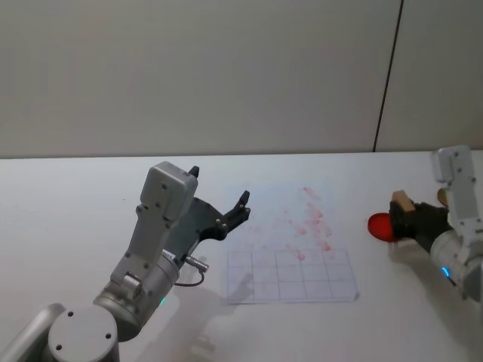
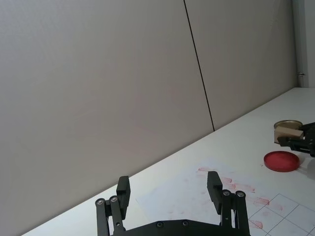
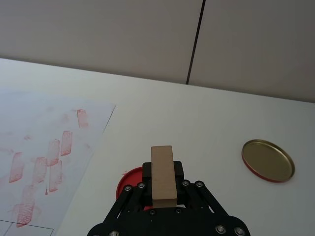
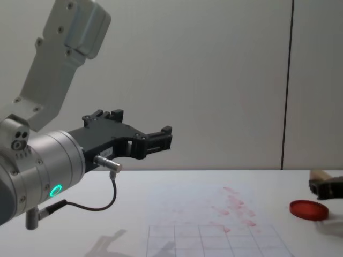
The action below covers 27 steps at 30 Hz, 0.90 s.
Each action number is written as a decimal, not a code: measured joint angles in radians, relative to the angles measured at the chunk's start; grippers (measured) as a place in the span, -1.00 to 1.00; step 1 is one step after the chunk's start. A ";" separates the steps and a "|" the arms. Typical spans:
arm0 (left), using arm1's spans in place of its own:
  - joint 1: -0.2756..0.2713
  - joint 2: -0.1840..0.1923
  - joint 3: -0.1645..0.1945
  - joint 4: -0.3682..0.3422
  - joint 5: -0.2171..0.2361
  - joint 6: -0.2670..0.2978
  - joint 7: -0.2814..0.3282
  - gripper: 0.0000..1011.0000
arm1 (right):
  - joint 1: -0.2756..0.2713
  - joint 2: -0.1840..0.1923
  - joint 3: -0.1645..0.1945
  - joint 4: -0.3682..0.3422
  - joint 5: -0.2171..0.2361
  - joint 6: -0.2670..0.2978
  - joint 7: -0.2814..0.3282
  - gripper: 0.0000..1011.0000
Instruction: Use the one hand to pick up the stamp and affix it onto the A4 paper.
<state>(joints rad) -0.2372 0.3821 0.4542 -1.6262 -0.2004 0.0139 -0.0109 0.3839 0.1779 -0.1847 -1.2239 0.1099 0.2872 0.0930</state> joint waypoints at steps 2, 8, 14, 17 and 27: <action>0.000 0.000 0.000 0.000 0.000 0.000 0.000 0.96 | 0.018 -0.006 -0.003 0.038 -0.007 -0.008 0.008 -0.56; 0.000 0.000 0.000 0.000 0.000 0.000 0.000 0.96 | 0.053 -0.018 -0.010 0.110 -0.019 -0.024 0.022 -0.50; 0.000 0.000 0.000 0.000 0.000 0.000 0.000 0.96 | 0.077 -0.027 -0.016 0.164 -0.028 -0.039 0.034 -0.13; 0.000 0.000 0.000 0.000 0.000 0.000 0.000 0.96 | 0.082 -0.029 -0.017 0.173 -0.032 -0.049 0.036 0.06; 0.000 0.000 0.000 0.000 0.000 0.000 0.000 0.96 | 0.057 -0.022 -0.016 0.117 -0.033 -0.094 0.035 0.69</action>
<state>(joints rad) -0.2371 0.3821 0.4542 -1.6262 -0.2004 0.0139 -0.0109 0.4413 0.1559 -0.2008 -1.1067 0.0767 0.1932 0.1285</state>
